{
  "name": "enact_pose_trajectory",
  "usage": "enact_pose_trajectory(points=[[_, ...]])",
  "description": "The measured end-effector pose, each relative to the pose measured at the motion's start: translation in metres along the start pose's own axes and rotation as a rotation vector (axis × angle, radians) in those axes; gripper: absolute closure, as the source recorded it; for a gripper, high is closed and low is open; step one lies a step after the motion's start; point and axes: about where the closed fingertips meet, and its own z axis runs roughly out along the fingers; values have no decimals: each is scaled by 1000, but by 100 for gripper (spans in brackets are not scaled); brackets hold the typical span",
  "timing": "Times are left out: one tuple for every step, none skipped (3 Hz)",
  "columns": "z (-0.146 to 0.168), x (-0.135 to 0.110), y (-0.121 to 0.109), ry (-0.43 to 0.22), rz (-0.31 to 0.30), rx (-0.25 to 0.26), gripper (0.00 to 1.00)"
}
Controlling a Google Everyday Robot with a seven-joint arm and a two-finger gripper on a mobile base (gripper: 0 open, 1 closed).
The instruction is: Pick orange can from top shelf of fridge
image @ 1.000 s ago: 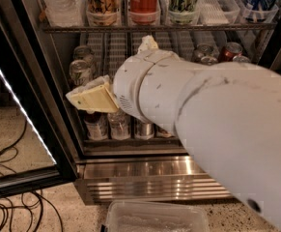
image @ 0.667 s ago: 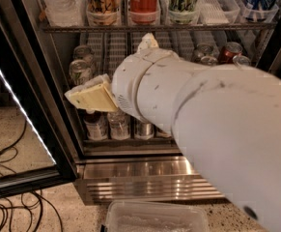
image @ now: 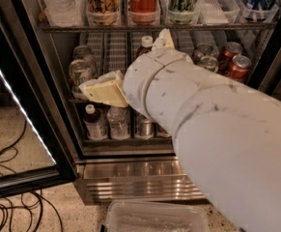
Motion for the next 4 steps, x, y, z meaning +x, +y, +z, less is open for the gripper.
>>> enact_pose_trajectory(points=[[0,0,0,0,0,0,0],[1,-8,1,-19,-17,14,0],[9,-20,-4,-73,-25,47,0],[16,-34,-16,-139,-19,94,0]])
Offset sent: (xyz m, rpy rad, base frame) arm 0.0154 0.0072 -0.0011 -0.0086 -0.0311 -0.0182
